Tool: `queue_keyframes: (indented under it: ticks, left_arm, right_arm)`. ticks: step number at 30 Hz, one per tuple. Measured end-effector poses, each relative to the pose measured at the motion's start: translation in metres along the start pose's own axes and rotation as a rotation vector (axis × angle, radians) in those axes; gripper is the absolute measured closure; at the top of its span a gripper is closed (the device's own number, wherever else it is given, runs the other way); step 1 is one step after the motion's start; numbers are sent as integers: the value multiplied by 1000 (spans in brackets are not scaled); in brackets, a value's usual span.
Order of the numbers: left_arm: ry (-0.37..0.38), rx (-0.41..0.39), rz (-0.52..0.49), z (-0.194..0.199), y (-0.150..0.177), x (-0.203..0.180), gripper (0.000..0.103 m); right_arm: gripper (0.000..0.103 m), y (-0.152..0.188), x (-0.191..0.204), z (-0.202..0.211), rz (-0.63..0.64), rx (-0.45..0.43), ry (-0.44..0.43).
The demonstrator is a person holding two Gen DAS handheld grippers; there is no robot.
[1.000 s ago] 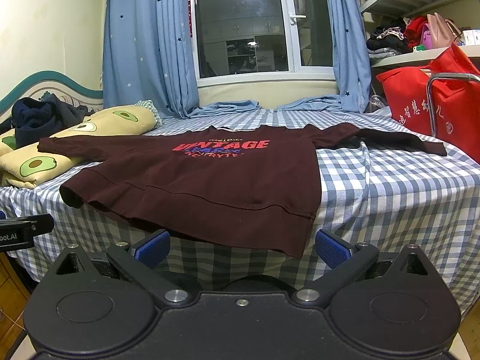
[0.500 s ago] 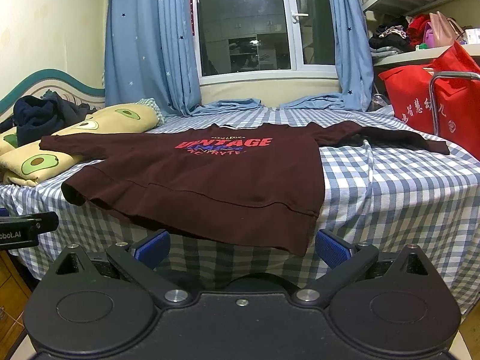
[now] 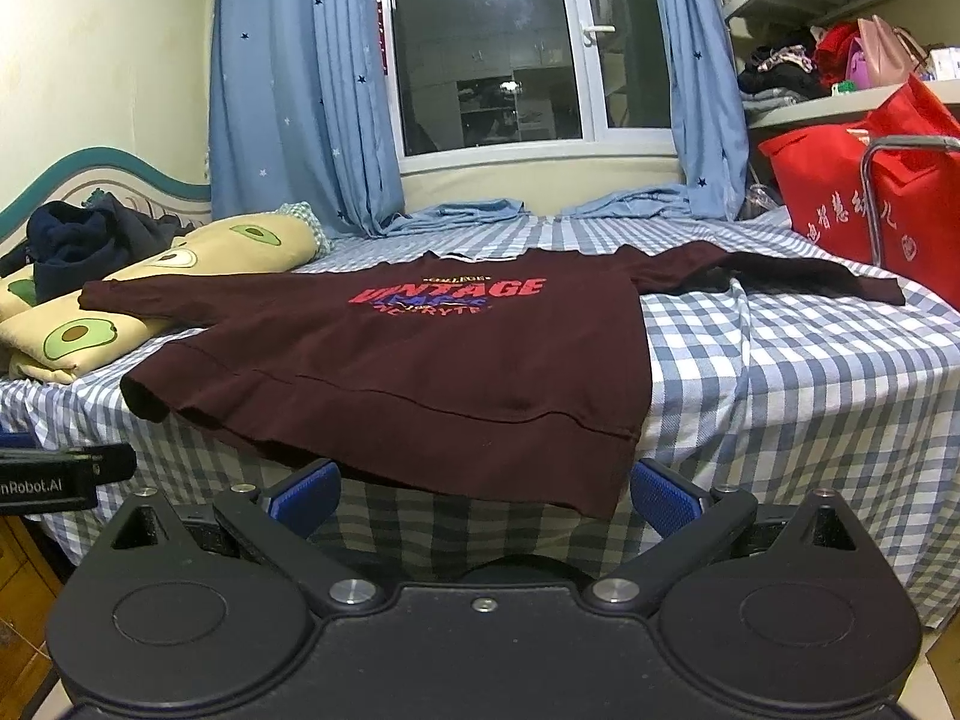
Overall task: Fold small clothes
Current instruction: 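Reach the right gripper to the sleeve cuff nearest it and close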
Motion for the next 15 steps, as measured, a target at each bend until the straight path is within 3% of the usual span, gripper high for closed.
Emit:
queue_keyframes:
  ticks: [6, 15]
  left_arm:
    - [46, 91, -22, -32, -16, -3, 1]
    - [47, 22, -104, -88, -76, -41, 1]
  right_arm:
    - [0, -6, -18, -19, -16, 36, 34]
    - [0, -42, -80, -60, -105, -10, 47]
Point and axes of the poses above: each gripper's, at about its wrist camera, not at the fingertips, and z roughly against the way its jaws point, x to its left, y to its underside, the point moved 4 cm from there along -z, roughly the way its jaws point, and after that the axes turned 7 degrees about -z, right-handed, at the moved point
